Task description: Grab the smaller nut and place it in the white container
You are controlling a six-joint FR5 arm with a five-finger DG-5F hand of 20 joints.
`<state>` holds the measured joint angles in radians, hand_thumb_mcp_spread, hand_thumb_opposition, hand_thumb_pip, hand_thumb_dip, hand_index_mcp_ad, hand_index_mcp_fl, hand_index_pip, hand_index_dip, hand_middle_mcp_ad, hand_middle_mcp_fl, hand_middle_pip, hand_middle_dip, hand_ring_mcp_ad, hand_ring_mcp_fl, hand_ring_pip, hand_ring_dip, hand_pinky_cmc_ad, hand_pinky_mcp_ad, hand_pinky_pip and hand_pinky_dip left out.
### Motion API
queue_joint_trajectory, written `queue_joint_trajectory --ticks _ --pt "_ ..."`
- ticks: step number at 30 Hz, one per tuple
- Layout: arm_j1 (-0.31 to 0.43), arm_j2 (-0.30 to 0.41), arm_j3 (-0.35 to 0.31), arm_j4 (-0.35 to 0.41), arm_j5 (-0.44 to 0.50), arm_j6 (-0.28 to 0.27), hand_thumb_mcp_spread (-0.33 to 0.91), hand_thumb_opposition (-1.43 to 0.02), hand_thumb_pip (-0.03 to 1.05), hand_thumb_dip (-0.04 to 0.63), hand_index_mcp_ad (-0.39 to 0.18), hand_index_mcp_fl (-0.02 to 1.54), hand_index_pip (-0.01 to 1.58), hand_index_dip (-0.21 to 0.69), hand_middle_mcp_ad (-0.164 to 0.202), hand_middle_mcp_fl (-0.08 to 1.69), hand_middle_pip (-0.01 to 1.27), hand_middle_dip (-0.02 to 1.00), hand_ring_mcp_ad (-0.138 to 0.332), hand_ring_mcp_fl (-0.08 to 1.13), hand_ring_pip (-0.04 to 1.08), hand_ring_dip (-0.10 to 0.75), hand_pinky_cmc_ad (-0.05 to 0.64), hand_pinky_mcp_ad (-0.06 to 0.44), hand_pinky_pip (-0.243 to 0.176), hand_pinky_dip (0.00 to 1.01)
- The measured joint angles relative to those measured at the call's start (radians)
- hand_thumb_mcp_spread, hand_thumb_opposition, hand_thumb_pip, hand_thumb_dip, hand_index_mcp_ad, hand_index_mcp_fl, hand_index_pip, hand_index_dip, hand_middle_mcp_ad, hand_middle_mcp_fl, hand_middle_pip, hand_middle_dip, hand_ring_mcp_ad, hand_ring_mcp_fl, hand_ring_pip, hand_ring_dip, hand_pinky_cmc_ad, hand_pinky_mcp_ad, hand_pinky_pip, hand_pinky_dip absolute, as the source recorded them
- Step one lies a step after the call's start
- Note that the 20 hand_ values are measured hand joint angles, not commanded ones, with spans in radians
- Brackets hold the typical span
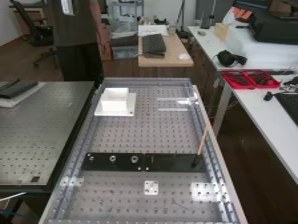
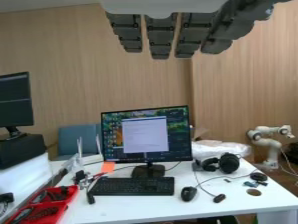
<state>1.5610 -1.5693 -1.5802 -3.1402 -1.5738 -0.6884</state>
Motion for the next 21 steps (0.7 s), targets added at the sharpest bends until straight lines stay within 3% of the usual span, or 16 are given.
queue_joint_trajectory --ticks 5,7,8,10,13,19,21 --pt "0.000 0.003 -0.005 0.001 0.003 0.001 0.00 -0.02 0.03 0.002 0.010 0.02 0.01 0.016 0.061 0.01 0.02 0.02 0.037 0.01 0.02 0.012 0.033 0.035 -0.010 0.02" --pt "0.000 0.004 -0.007 0.001 0.004 0.000 0.16 -0.19 0.26 0.021 0.010 0.02 0.02 0.033 0.061 0.01 0.05 0.04 0.037 0.01 0.03 0.017 0.054 0.072 -0.010 0.09" --pt "0.000 0.004 -0.007 0.001 0.005 0.000 0.22 -0.25 0.32 0.037 0.010 0.02 0.02 0.038 0.061 0.02 0.07 0.05 0.044 0.01 0.03 0.023 0.084 0.089 -0.010 0.14" --pt "0.000 0.005 -0.008 0.001 0.005 0.001 0.26 -0.41 0.29 0.037 0.007 0.02 0.05 0.075 0.059 0.02 0.09 0.09 0.052 0.00 0.04 0.037 0.164 0.168 -0.014 0.23" --pt "0.000 0.005 -0.008 0.000 0.004 0.002 0.27 -0.54 0.28 0.049 -0.012 0.02 0.05 0.110 0.061 0.04 0.11 0.16 0.091 0.01 0.07 0.066 0.264 0.239 -0.040 0.36" --pt "0.002 0.007 -0.010 0.000 0.002 0.000 0.26 -0.62 0.31 0.051 -0.017 0.02 0.07 0.140 0.061 0.04 0.12 0.20 0.141 0.00 0.09 0.089 0.367 0.312 -0.061 0.46" --pt "0.002 0.008 -0.011 0.000 0.002 0.000 0.26 -0.65 0.31 0.051 -0.021 0.02 0.06 0.138 0.061 0.04 0.12 0.21 0.141 0.00 0.09 0.091 0.379 0.312 -0.075 0.48"
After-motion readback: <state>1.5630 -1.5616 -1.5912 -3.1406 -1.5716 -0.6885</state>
